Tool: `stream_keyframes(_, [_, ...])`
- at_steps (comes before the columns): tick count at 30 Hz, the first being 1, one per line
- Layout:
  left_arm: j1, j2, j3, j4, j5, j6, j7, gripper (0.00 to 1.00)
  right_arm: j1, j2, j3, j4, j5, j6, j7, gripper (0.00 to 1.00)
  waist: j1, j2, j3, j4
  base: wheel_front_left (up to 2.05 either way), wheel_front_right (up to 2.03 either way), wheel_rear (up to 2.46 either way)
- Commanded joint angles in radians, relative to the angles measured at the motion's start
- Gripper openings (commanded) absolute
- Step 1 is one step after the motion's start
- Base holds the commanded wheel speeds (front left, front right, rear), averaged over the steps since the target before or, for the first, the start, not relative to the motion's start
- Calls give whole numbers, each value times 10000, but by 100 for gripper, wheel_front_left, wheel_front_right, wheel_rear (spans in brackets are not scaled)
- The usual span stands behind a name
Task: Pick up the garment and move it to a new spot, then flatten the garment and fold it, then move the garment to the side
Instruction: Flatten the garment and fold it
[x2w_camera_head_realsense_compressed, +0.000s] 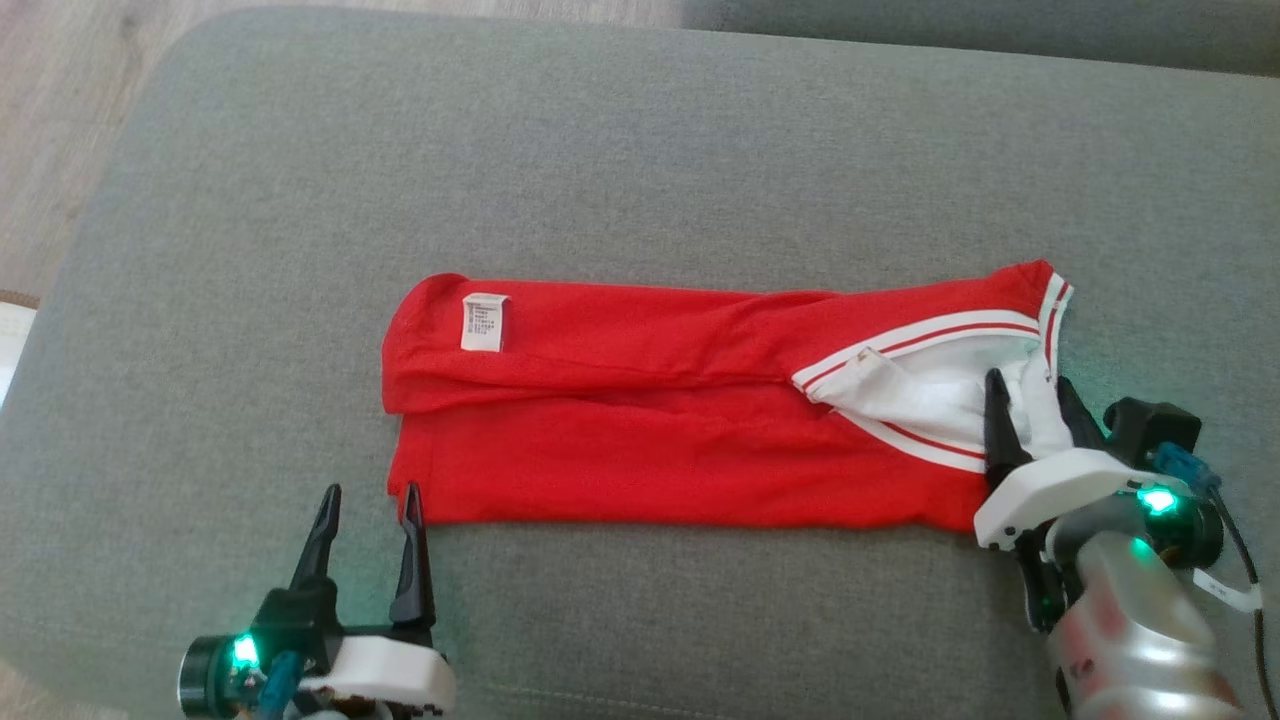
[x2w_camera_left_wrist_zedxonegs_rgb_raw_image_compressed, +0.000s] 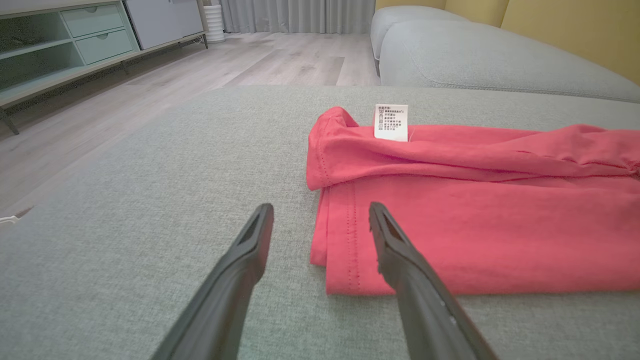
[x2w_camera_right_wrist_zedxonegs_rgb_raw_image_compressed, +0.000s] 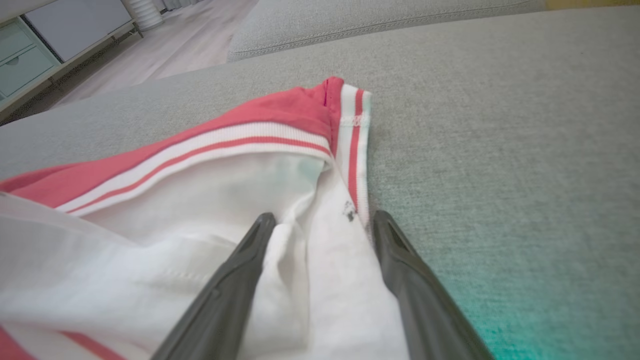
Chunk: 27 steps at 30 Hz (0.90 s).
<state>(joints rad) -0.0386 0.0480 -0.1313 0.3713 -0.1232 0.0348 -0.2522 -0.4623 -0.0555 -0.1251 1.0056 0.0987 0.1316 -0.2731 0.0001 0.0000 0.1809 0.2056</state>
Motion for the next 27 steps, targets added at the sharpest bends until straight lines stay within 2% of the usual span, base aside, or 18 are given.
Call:
stream_keyframes(1, [-294,23,284,-233,-58,28,-95,100,177,52,381,335,165,-9,114,100,-1,0,-18,-24,0,0,0])
stream_keyframes(2, [-279,23,304,-226,-59,23,-95,100,162,52,526,511,389,-9,114,55,-1,0,-39,-49,0,0,0])
stream_keyframes(3, [-259,23,317,-212,-60,8,-95,100,149,52,713,643,604,-9,114,0,-1,0,-64,-82,0,0,0])
stream_keyframes(5, [-238,22,339,-188,-61,-20,-95,100,158,52,980,590,974,-9,114,0,-1,0,-109,-180,0,0,0])
stream_keyframes(7, [-230,22,359,-177,-64,-40,-95,100,241,52,815,300,989,-9,114,0,-1,0,-164,-299,0,0,0])
stream_keyframes(11, [-164,22,361,-180,-69,-112,-95,100,584,-220,-689,-995,255,-9,114,0,-1,0,-312,-621,0,0,0])
stream_keyframes(15, [-93,22,343,-148,-73,-152,-95,100,667,-337,-1397,-1757,-111,-9,114,0,-1,0,-409,-819,0,0,0])
stream_keyframes(18, [-39,22,289,-90,-142,-159,-95,100,640,-286,-1505,-2588,-243,-9,114,0,-1,0,-491,-964,0,0,0])
stream_keyframes(22, [-56,22,144,-44,-211,-156,-95,100,684,-74,-494,-3981,363,-9,114,0,-1,0,-548,-982,0,0,0])
stream_keyframes(27, [-163,22,-150,7,-255,-182,-95,100,938,40,1867,-5253,2062,-9,114,0,-1,0,-623,-592,0,0,0])
